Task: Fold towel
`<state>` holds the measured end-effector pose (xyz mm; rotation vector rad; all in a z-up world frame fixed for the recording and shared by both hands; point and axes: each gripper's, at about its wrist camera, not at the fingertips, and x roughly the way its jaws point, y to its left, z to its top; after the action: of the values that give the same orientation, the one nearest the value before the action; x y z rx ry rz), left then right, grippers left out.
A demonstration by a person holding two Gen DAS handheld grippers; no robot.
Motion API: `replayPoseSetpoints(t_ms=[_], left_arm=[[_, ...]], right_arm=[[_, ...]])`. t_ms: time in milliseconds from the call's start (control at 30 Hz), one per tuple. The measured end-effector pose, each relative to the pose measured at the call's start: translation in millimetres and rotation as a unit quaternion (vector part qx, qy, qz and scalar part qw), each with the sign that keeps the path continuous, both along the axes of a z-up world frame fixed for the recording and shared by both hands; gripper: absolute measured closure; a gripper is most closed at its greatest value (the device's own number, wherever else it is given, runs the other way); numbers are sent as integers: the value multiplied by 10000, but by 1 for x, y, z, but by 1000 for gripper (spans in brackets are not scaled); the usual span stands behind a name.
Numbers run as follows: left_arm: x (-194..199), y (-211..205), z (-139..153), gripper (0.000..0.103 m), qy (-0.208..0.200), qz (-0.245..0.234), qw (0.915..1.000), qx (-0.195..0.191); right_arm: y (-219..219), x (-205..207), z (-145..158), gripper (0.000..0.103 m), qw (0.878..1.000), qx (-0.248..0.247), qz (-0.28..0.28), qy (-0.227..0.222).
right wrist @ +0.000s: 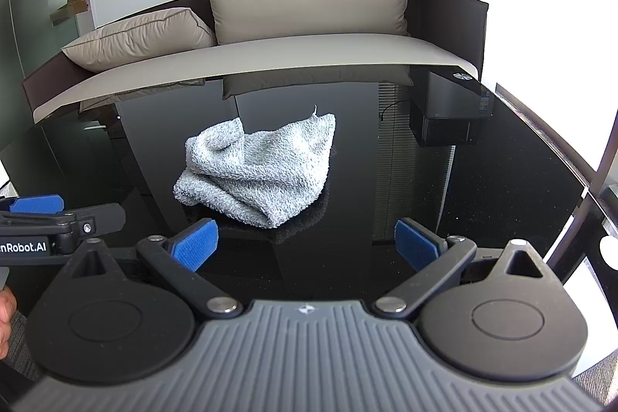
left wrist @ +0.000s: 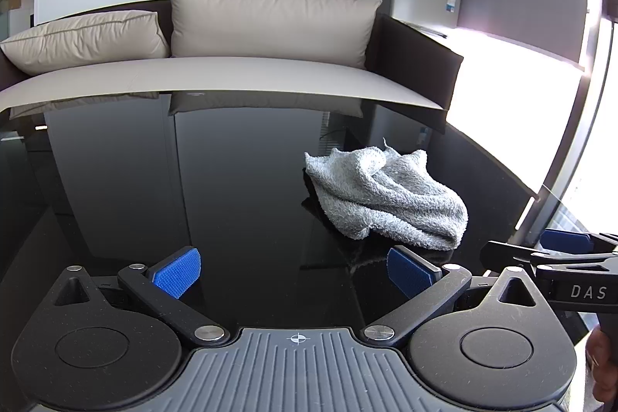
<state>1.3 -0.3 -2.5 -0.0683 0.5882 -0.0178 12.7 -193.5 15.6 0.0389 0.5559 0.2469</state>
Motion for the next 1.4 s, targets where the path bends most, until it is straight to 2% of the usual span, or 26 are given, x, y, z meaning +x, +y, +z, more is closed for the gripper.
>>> replayPoseSetpoints(t_ms=[1400], left_arm=[[0,0,2,1,25,-39,10000,7]], right_arm=[[0,0,-1,3,10000,-34,-1,6]])
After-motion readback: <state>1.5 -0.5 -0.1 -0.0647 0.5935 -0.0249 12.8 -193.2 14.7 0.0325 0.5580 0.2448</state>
